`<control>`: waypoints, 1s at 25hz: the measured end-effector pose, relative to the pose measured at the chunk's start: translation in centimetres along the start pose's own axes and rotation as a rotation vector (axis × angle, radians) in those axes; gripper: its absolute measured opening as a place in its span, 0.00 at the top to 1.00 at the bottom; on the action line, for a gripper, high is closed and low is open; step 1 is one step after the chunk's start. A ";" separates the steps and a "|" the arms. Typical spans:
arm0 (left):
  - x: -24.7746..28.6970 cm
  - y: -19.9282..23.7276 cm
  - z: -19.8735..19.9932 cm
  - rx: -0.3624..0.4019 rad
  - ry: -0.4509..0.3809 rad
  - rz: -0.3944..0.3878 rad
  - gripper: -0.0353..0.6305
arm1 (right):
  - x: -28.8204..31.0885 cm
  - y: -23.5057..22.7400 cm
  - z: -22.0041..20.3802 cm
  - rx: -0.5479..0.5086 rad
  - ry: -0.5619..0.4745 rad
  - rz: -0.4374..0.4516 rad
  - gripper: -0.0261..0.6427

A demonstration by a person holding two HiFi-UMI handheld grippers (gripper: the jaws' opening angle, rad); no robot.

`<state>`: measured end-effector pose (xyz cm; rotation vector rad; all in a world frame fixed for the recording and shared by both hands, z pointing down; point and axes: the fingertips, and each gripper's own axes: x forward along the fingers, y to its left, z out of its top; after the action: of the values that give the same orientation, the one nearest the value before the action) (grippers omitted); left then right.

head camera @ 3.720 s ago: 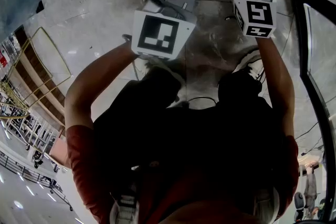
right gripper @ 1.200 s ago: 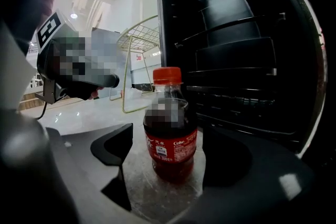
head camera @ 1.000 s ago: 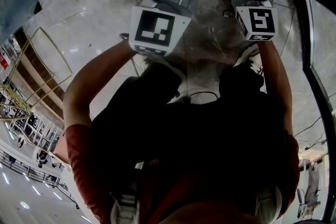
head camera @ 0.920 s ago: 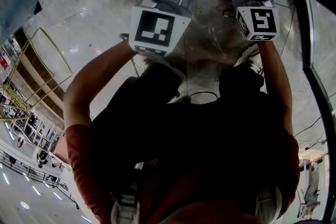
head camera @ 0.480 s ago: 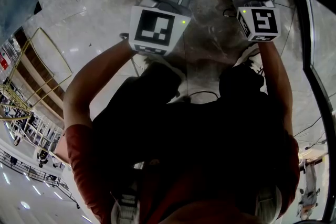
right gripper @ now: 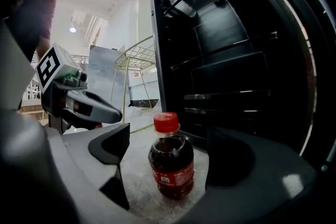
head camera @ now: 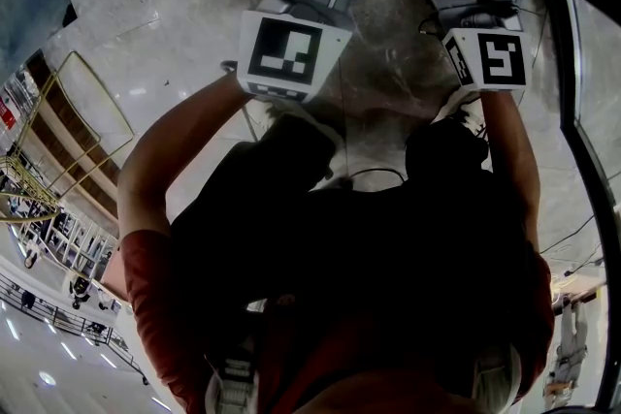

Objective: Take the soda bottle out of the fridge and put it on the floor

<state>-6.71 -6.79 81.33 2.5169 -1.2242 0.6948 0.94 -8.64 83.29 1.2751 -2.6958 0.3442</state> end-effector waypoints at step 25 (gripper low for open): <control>-0.4 0.4 0.1 -0.011 -0.017 0.018 0.95 | -5.1 -3.1 3.9 0.074 -0.125 -0.155 0.31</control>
<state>-7.17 -6.82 81.02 2.5109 -1.2543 0.6712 6.45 -7.81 78.88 1.5658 -2.6843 0.3604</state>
